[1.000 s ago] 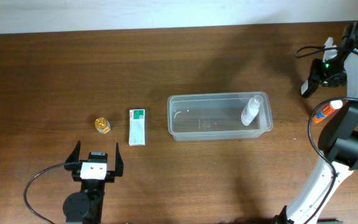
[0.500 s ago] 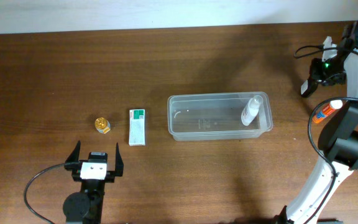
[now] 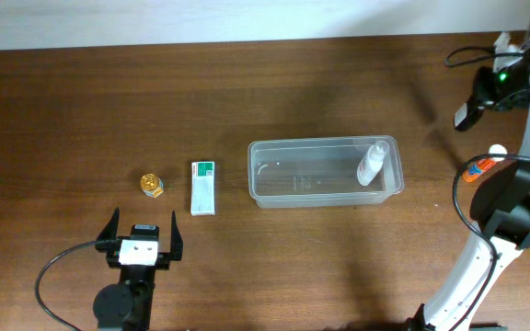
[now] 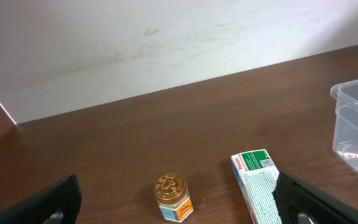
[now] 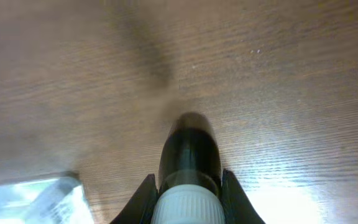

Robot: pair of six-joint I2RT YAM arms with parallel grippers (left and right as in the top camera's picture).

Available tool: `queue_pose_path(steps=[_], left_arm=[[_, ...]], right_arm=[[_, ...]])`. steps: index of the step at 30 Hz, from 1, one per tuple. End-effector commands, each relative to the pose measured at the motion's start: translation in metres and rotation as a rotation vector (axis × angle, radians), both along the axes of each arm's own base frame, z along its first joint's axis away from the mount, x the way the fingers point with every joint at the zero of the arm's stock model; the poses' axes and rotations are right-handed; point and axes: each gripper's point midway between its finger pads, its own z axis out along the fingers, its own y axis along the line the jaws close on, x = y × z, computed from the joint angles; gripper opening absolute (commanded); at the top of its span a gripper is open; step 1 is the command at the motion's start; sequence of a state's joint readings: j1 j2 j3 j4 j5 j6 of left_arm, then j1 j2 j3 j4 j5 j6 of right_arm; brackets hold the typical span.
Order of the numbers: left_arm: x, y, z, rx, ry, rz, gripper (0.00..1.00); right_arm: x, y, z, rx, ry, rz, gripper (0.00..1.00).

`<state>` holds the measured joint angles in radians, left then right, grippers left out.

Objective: Pack container
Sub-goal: 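Lift the brown bottle and lower it into the container beside the white bottle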

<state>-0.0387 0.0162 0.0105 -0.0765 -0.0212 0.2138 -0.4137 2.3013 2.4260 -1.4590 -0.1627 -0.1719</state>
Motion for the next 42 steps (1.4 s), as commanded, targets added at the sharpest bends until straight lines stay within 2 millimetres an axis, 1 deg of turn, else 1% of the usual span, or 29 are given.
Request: queue_pose_path(steps=[1,7,9,10,13,15,17,19,23,25,27,29,30,35,39,42], left_arm=[[0.0,-0.001,-0.001,0.007,0.0,-0.011,0.99],[0.0,-0.001,-0.001,0.008,0.0,-0.011,0.99],[0.0,-0.001,-0.001,0.008,0.0,-0.011,0.99],[0.0,-0.001,-0.001,0.008,0.001,-0.011,0.99],[0.0,-0.001,-0.001,0.008,0.0,-0.011,0.99],[0.0,-0.001,-0.001,0.008,0.0,-0.011,0.99],[0.0,-0.001,-0.001,0.007,0.0,-0.011,0.99],[0.0,-0.001,-0.001,0.008,0.0,-0.011,0.99],[0.0,-0.001,-0.001,0.008,0.0,-0.011,0.99],[0.0,-0.001,-0.001,0.008,0.0,-0.011,0.99],[0.0,-0.001,-0.001,0.008,0.0,-0.011,0.99],[0.0,-0.001,-0.001,0.007,0.0,-0.011,0.99],[0.0,-0.001,-0.001,0.008,0.0,-0.011,0.99],[0.0,-0.001,-0.001,0.008,0.0,-0.011,0.99],[0.0,-0.001,-0.001,0.008,0.0,-0.011,0.99],[0.0,-0.001,-0.001,0.008,0.0,-0.011,1.0]], right_arm=[[-0.004,0.013,0.047,0.046,-0.082,0.0,0.14],[-0.027,0.028,0.1,0.045,-0.138,0.001,0.14],[-0.032,0.031,0.117,0.047,-0.173,-0.033,0.14],[-0.038,0.037,0.135,0.038,-0.211,-0.032,0.14],[-0.05,0.054,0.162,0.026,-0.264,-0.023,0.15],[-0.063,0.07,0.178,0.019,-0.288,-0.002,0.15],[-0.079,0.089,0.188,0.021,-0.293,0.029,0.15],[-0.097,0.108,0.191,0.03,-0.283,0.063,0.15],[-0.131,0.15,0.185,0.057,-0.236,0.151,0.15],[-0.142,0.166,0.178,0.071,-0.209,0.189,0.15],[-0.147,0.183,0.169,0.086,-0.178,0.226,0.15],[-0.145,0.197,0.158,0.097,-0.152,0.265,0.15],[-0.141,0.205,0.15,0.102,-0.143,0.286,0.15],[-0.125,0.232,0.115,0.117,-0.112,0.317,0.15],[-0.115,0.237,0.083,0.065,-0.082,0.272,0.16],[-0.112,0.245,0.064,0.055,-0.069,0.278,0.18]])
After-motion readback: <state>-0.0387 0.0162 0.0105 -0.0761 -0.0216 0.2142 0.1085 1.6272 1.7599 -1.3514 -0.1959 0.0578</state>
